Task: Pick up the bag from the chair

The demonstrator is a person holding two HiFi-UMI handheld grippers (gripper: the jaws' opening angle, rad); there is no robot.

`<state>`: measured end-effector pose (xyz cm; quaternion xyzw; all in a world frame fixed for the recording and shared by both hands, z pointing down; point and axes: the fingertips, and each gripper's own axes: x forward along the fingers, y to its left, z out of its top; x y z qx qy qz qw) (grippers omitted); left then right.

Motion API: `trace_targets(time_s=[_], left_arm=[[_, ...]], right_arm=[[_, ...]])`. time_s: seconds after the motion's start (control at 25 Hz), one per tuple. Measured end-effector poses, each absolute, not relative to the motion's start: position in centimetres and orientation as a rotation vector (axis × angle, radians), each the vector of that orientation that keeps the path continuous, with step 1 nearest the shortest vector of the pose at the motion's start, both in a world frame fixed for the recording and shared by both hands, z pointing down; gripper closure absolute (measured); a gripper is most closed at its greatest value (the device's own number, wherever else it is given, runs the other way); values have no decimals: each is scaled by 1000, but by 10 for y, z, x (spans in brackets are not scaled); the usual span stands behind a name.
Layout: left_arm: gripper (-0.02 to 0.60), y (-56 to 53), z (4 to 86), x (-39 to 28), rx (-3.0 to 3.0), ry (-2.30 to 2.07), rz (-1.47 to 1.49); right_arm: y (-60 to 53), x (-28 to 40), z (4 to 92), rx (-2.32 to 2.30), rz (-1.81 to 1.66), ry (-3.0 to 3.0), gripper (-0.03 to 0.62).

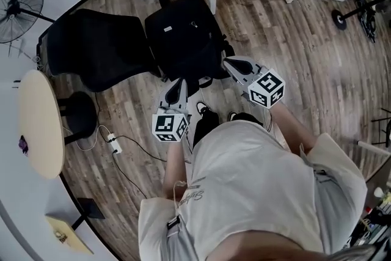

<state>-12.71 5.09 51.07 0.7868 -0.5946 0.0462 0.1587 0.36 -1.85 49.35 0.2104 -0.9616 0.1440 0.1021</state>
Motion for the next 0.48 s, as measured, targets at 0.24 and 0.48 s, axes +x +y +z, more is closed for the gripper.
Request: trace_targets(time_s=[0.24, 0.48], left_arm=[[565, 27, 520, -146, 2273, -1622, 127], [564, 15, 527, -164, 2292, -1570, 152]], right_arm=[[-26, -8, 500, 661, 337, -2774, 599], [-40, -12, 508, 735, 359, -2741, 599]])
